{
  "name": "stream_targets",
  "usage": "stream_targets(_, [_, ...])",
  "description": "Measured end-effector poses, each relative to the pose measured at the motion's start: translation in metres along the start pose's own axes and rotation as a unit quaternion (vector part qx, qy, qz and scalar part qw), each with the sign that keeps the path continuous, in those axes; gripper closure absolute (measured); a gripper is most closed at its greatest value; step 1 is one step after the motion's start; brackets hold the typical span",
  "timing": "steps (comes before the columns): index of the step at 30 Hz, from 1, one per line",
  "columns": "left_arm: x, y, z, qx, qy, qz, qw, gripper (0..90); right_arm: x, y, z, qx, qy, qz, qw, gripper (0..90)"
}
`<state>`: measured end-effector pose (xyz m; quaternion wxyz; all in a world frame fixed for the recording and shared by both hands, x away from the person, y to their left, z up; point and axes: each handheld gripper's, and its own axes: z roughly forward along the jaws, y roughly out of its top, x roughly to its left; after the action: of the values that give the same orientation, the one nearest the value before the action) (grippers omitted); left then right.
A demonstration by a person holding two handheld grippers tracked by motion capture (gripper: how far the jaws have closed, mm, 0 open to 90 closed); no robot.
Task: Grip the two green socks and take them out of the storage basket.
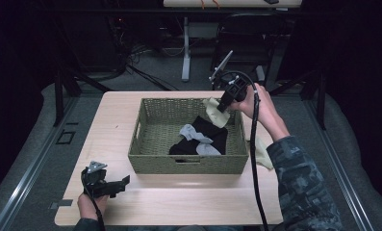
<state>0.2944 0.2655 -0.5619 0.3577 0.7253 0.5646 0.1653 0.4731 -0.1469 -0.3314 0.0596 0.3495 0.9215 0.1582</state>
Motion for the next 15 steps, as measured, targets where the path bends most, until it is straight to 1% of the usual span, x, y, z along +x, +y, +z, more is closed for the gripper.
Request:
stream_targets(2, [0.000,0.000,0.000,0.000,0.000,0.000,1.0000,0.0,-0.003,-0.002,-0.010,-0.006,-0.007,0.003,1.0000,86.5])
stream_targets(4, [0.000,0.000,0.000,0.000,0.000,0.001,1.0000,0.0,-0.004,-0.003,-0.013,-0.007,-0.009,0.005,0.9999,86.4])
stream_targets(5, [0.000,0.000,0.000,0.000,0.000,0.001,1.0000,0.0,-0.005,-0.005,-0.019,-0.015,-0.010,0.010,0.9998,86.4])
stream_targets(6, [0.000,0.000,0.000,0.000,0.000,0.001,1.0000,0.0,-0.005,-0.005,-0.019,-0.015,-0.010,0.010,0.9998,86.4])
stream_targets(7, [0.000,0.000,0.000,0.000,0.000,0.000,1.0000,0.0,-0.008,-0.008,-0.025,-0.017,-0.013,0.015,0.9997,86.4])
stream_targets(8, [0.000,0.000,0.000,0.000,0.000,0.000,1.0000,0.0,-0.008,-0.008,-0.025,-0.017,-0.013,0.015,0.9997,86.4])
stream_targets(9, [0.000,0.000,0.000,0.000,0.000,0.000,1.0000,0.0,-0.010,-0.011,-0.031,-0.023,-0.015,0.020,0.9994,86.4])
stream_targets(10, [0.000,0.000,0.000,0.000,0.000,0.001,1.0000,0.0,-0.010,-0.011,-0.031,-0.023,-0.015,0.020,0.9994,86.4])
stream_targets(11, [0.000,0.000,0.000,0.000,0.000,0.001,1.0000,0.0,-0.014,-0.015,-0.036,-0.025,-0.018,0.025,0.9992,86.4])
stream_targets(12, [0.000,0.000,0.000,0.000,0.000,0.001,1.0000,0.0,-0.014,-0.015,-0.036,-0.025,-0.018,0.025,0.9992,86.4])
stream_targets(13, [0.000,0.000,0.000,0.000,0.000,0.001,1.0000,0.0,-0.017,-0.020,-0.041,-0.027,-0.024,0.031,0.9989,86.4])
stream_targets(15, [0.000,0.000,0.000,0.000,0.001,0.001,1.0000,0.0,-0.020,-0.023,-0.042,-0.028,-0.023,0.035,0.9988,86.4])
